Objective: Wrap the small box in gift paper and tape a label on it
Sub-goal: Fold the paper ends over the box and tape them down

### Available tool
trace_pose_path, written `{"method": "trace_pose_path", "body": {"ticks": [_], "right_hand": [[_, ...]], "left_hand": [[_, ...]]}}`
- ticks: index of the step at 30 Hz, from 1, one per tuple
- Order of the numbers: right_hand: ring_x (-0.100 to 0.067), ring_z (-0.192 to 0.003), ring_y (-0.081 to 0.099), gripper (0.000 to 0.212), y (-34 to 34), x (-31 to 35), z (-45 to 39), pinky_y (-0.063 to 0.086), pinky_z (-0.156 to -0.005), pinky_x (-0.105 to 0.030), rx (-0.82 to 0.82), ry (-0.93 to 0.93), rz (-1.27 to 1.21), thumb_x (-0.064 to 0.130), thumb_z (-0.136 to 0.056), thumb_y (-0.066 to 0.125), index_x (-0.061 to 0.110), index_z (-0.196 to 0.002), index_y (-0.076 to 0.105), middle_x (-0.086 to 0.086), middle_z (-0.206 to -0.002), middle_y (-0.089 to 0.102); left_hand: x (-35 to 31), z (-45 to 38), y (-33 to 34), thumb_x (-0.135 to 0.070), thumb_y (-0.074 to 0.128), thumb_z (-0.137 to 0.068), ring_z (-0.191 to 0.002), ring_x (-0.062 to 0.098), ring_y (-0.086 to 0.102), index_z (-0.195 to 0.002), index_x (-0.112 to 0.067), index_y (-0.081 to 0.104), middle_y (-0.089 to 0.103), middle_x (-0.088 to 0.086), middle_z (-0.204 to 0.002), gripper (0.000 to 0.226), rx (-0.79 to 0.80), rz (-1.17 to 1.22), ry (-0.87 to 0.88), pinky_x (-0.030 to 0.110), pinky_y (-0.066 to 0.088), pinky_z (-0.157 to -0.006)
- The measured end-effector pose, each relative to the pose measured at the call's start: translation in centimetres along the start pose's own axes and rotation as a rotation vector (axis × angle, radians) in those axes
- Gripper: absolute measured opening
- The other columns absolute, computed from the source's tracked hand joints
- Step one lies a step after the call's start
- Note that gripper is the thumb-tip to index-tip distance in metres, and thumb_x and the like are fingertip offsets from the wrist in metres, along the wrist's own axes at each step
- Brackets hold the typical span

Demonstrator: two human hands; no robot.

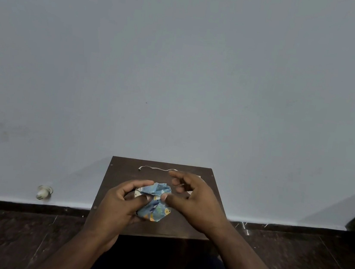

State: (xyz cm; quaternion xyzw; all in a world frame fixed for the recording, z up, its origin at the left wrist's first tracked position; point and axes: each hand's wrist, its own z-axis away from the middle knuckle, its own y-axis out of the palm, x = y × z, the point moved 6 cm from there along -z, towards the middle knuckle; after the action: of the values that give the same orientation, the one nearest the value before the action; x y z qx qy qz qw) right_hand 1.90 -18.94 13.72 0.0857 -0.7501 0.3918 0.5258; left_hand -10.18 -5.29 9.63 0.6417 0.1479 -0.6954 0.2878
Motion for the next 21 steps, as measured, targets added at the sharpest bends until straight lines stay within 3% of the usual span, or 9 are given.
{"method": "trace_pose_path", "body": {"ticks": [2, 7, 14, 21], "right_hand": [[-0.004, -0.092, 0.061, 0.058, 0.9, -0.3, -0.1, 0.056, -0.088, -0.026, 0.034, 0.029, -0.011, 0.033, -0.074, 0.084, 0.036, -0.128, 0.062, 0.014, -0.110, 0.061], [-0.002, -0.089, 0.066, 0.055, 1.7, -0.2, -0.3, 0.058, -0.086, -0.027, 0.020, 0.031, -0.032, 0.017, -0.077, 0.081, 0.037, -0.124, 0.060, 0.010, -0.115, 0.064], [0.001, -0.085, 0.064, 0.056, 1.5, -0.3, -0.3, 0.057, -0.085, -0.025, 0.012, 0.046, -0.028, 0.017, -0.078, 0.079, 0.035, -0.128, 0.061, 0.014, -0.113, 0.064], [0.004, -0.091, 0.064, 0.064, 1.5, 0.6, -0.2, 0.059, -0.087, -0.028, 0.094, 0.034, -0.001, 0.023, -0.076, 0.082, 0.032, -0.135, 0.058, 0.022, -0.115, 0.062]], "left_hand": [[0.0, 0.0, -0.1, -0.005, 0.069, -0.091, -0.091, 0.029, 0.076, -0.106, -0.023, 0.076, 0.077, 0.003, -0.101, 0.025, -0.011, 0.004, 0.010, 0.056, 0.059, -0.085], [-0.1, 0.0, -0.1, 0.001, 0.066, -0.091, -0.085, 0.025, 0.076, -0.108, -0.020, 0.075, 0.078, 0.005, -0.099, 0.028, -0.006, 0.042, 0.017, 0.043, 0.062, -0.077], [0.1, -0.3, 0.0, 0.008, 0.073, -0.082, -0.089, 0.029, 0.075, -0.111, -0.022, 0.074, 0.076, 0.009, -0.102, 0.041, 0.005, 0.009, 0.033, 0.054, 0.060, -0.083], [0.2, -0.6, -0.3, 0.008, 0.076, -0.080, -0.086, 0.027, 0.076, -0.107, -0.023, 0.075, 0.076, 0.008, -0.101, 0.041, -0.025, -0.002, 0.049, 0.051, 0.062, -0.080]]}}
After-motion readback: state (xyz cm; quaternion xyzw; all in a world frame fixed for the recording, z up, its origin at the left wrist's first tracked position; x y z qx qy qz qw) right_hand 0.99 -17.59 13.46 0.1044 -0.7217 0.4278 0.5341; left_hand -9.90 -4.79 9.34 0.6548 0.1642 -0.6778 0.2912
